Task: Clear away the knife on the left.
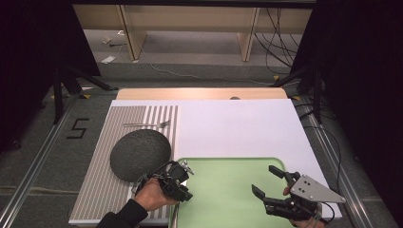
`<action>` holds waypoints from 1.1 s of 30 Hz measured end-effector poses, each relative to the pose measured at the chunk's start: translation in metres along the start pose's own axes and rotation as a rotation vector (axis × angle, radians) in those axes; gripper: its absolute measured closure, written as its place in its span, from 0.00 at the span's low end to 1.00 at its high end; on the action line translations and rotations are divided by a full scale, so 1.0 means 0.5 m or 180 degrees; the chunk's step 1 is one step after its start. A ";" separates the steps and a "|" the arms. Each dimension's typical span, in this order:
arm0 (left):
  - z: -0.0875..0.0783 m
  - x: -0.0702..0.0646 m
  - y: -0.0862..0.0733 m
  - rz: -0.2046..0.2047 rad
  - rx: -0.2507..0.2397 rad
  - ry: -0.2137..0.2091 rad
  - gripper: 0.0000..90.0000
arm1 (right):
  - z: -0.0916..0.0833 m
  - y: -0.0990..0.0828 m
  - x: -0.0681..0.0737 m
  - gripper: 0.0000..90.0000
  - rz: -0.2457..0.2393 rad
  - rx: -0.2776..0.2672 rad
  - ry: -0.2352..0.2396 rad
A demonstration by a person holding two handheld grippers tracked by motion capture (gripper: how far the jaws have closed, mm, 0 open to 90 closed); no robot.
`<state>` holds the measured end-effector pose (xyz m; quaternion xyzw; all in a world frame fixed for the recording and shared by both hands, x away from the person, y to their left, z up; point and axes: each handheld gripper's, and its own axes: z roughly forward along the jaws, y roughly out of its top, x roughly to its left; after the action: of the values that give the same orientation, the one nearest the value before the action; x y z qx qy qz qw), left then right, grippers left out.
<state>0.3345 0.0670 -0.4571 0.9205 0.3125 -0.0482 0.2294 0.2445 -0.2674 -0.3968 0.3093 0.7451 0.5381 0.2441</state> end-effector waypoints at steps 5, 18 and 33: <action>0.001 -0.007 0.003 0.0019 -0.0039 -0.0038 0.58 | 0.000 0.000 0.000 0.24 -0.0005 -0.0005 0.0003; -0.016 -0.010 0.005 0.0001 -0.0348 -0.0276 0.39 | 0.000 0.000 0.000 0.24 -0.0002 -0.0008 0.0004; -0.037 -0.028 0.012 -0.0017 -0.0693 -0.0369 0.24 | -0.001 0.000 0.000 0.24 0.0004 -0.0002 0.0004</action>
<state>0.3256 0.0636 -0.4349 0.8850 0.3045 -0.0678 0.3455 0.2445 -0.2678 -0.3966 0.3094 0.7449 0.5386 0.2434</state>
